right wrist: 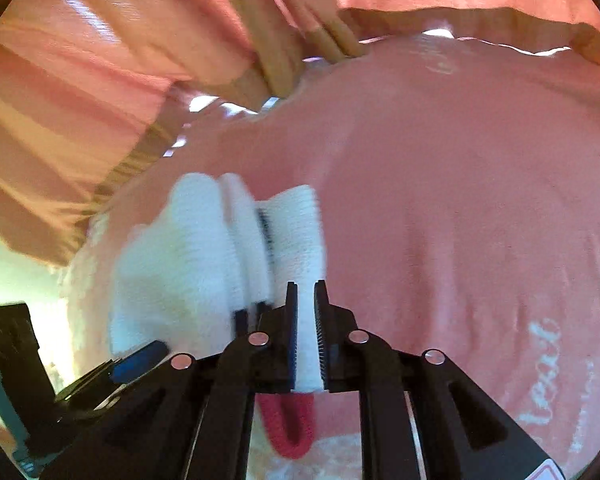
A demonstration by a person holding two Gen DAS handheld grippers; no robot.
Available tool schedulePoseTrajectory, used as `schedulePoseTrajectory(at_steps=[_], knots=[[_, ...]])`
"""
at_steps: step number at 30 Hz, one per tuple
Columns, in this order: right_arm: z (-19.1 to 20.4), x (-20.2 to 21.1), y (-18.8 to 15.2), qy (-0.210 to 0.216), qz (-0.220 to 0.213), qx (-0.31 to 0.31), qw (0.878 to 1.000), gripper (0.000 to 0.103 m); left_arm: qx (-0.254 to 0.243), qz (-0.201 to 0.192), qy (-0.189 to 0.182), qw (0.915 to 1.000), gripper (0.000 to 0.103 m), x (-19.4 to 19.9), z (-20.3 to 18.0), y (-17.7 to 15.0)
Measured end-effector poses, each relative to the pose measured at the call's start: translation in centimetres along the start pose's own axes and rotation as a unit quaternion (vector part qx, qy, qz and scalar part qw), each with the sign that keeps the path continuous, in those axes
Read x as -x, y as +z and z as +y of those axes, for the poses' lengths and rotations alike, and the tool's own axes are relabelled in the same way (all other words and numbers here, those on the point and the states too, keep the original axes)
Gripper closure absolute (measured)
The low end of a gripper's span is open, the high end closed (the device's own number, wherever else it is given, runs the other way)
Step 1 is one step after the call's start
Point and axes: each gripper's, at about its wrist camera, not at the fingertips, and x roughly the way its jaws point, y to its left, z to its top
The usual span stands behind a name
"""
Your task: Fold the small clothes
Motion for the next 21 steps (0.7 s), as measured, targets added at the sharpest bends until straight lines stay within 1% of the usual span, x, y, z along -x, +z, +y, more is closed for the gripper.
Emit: schedulePoseTrajectory(at_steps=[1, 2, 3, 4, 5, 6, 7, 9, 10, 11, 12, 13, 14, 16, 17, 18, 19, 20, 21], knots=[[0.9, -0.1, 0.0, 0.016, -0.002, 0.004, 1.000, 0.070, -0.005, -0.019, 0.003, 0.9998, 0.030, 1.6, 0.6, -0.4], [1.6, 0.1, -0.4, 0.035, -0.002, 0.011, 0.999, 0.050, -0.011, -0.036, 0.012, 0.9992, 0.027, 3.0, 1.0, -0.9], [2.4, 0.1, -0.7, 0.048, -0.003, 0.019, 0.999, 0.043, -0.020, -0.053, 0.030, 0.9980, 0.023, 4.6, 1.5, -1.4], [3.2, 0.0, -1.0, 0.056, 0.001, 0.029, 0.998, 0.039, -0.027, -0.064, 0.045, 0.9966, 0.020, 5.7, 1.9, -1.8], [4.3, -0.8, -1.2, 0.064, 0.015, 0.043, 0.997, 0.039, -0.029, -0.073, 0.060, 0.9951, 0.015, 6.8, 2.5, -2.3], [5.0, -1.6, -1.1, 0.070, 0.027, 0.052, 0.996, 0.039, -0.026, -0.079, 0.078, 0.9935, 0.014, 7.7, 3.2, -2.7], [5.7, -2.6, -1.1, 0.073, 0.040, 0.059, 0.995, 0.039, -0.021, -0.080, 0.088, 0.9927, 0.014, 8.1, 3.7, -3.0], [7.1, -4.7, -1.3, 0.055, 0.058, 0.073, 0.994, 0.039, -0.007, -0.074, 0.097, 0.9925, 0.014, 8.7, 5.0, -3.8], [7.7, -5.8, -1.4, 0.043, 0.062, 0.079, 0.994, 0.041, 0.001, -0.071, 0.098, 0.9926, 0.014, 8.8, 5.4, -4.1], [8.1, -6.4, -1.4, 0.038, 0.065, 0.083, 0.994, 0.069, 0.009, -0.070, 0.099, 0.9925, 0.014, 8.8, 5.9, -4.3], [8.7, -7.4, -1.4, 0.031, 0.073, 0.094, 0.992, 0.090, 0.016, -0.066, 0.104, 0.9923, 0.014, 8.7, 6.3, -4.3], [9.2, -7.4, -1.4, 0.023, 0.072, 0.099, 0.992, 0.089, 0.019, -0.062, 0.106, 0.9922, 0.014, 8.6, 6.4, -4.4], [9.7, -6.5, -1.2, 0.025, 0.058, 0.105, 0.992, 0.089, 0.020, -0.060, 0.107, 0.9922, 0.014, 8.7, 6.4, -4.6], [10.8, -2.0, -0.1, 0.049, 0.000, 0.117, 0.992, 0.090, 0.015, -0.061, 0.106, 0.9924, 0.014, 8.6, 5.9, -4.4], [10.5, 0.2, 0.3, 0.063, -0.024, 0.112, 0.991, 0.090, 0.011, -0.064, 0.104, 0.9925, 0.014, 8.9, 6.0, -4.7], [10.1, 1.3, 0.5, 0.070, -0.035, 0.108, 0.991, 0.090, 0.006, -0.064, 0.104, 0.9926, 0.013, 9.2, 6.0, -5.0], [9.4, 1.8, 0.5, 0.054, -0.043, 0.107, 0.992, 0.090, 0.003, -0.062, 0.104, 0.9927, 0.013, 9.1, 6.1, -5.2], [8.4, 1.1, 0.4, 0.021, -0.039, 0.107, 0.993, 0.089, 0.003, -0.059, 0.104, 0.9929, 0.013, 8.9, 6.1, -5.2], [7.3, -0.4, 0.2, -0.002, -0.018, 0.100, 0.995, 0.089, 0.005, -0.052, 0.105, 0.9931, 0.013, 8.3, 6.2, -5.3]])
